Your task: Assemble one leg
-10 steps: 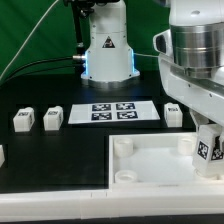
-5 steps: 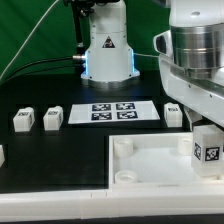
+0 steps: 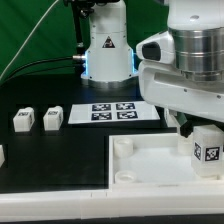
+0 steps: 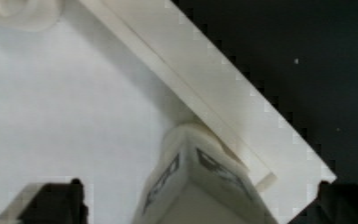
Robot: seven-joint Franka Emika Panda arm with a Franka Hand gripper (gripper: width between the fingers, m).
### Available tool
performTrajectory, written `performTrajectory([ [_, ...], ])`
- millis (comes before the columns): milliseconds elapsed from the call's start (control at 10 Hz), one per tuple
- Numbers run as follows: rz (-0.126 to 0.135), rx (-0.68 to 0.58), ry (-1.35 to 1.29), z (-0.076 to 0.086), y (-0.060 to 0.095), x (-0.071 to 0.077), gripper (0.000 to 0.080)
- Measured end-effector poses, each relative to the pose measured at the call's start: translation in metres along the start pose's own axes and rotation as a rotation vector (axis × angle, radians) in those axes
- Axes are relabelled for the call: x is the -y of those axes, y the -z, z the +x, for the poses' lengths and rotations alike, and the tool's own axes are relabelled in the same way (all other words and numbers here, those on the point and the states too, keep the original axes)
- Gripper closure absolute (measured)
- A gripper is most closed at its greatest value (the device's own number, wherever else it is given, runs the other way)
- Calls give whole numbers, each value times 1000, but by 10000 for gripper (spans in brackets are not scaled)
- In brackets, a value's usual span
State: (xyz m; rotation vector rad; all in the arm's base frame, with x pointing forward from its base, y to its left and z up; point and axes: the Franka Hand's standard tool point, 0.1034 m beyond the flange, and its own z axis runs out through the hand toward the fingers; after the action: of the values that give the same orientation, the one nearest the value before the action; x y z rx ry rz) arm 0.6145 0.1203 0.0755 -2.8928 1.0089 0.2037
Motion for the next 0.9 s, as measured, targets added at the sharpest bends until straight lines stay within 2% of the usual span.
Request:
performTrajectory([
  [100,-27,-5,131,-1,2,-1,150],
  [500,-85,-29,561,-1,1,-1,150],
  [700,-88,-25,810,1,1,-2,150],
  [900,-87,-24,812,1,1,-2,150],
])
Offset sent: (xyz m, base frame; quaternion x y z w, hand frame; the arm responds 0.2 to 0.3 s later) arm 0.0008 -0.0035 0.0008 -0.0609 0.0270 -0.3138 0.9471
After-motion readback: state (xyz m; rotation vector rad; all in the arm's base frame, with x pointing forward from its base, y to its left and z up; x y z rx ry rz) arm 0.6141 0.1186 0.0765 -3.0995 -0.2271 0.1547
